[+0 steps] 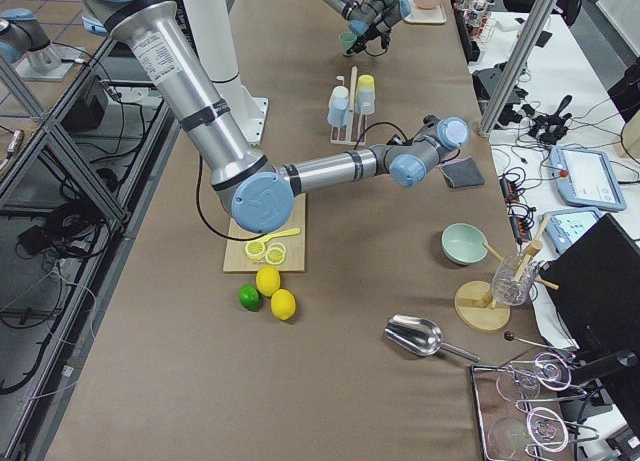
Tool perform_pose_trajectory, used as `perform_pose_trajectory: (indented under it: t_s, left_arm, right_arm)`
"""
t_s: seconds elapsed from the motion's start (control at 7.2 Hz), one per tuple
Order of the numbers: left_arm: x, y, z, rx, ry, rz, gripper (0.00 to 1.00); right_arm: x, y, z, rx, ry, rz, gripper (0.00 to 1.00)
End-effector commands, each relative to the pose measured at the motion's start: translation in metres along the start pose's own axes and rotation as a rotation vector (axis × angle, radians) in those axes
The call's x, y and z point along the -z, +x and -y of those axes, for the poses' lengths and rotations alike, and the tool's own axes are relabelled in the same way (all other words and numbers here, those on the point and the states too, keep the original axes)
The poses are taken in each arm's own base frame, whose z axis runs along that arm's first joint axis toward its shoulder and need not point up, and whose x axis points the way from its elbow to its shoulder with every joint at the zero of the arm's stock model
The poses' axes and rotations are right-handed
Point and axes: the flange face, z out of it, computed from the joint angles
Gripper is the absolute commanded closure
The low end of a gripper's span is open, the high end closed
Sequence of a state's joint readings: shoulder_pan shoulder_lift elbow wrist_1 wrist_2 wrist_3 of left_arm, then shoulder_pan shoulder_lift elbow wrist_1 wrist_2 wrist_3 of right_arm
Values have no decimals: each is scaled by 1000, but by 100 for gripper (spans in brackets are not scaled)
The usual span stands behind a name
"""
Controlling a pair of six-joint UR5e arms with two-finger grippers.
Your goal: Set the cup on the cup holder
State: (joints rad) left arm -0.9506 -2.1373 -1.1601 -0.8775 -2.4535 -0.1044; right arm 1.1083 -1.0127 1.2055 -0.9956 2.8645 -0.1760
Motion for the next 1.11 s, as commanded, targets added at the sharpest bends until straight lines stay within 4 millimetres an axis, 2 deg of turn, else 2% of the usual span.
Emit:
perform_pose_trajectory:
  t_s: [0.0, 0.14, 0.28, 0.42, 0.56, 0.69, 0.97]
  left_arm:
    - [4, 6, -4, 22, 9, -6, 100]
    - [17, 8, -10, 24, 35, -16, 100]
    - [43, -5, -15, 36, 79, -44, 100]
    - [72, -18, -16, 61, 159, -75, 100]
    - [96, -25, -13, 84, 258, -112, 100]
    - [118, -39, -12, 106, 366, -151, 100]
    - [161, -63, -19, 126, 487, -213, 100]
  right_arm:
    - [21, -45, -13, 325, 100, 156, 53]
    - [46, -54, -31, 366, 122, 253, 53]
    - [71, -65, -38, 376, 136, 372, 53]
    - [84, -73, -40, 392, 144, 466, 54]
    - [84, -73, -54, 434, 163, 515, 54]
    - [79, -65, -78, 497, 201, 538, 54]
    - [56, -41, -113, 674, 308, 600, 54]
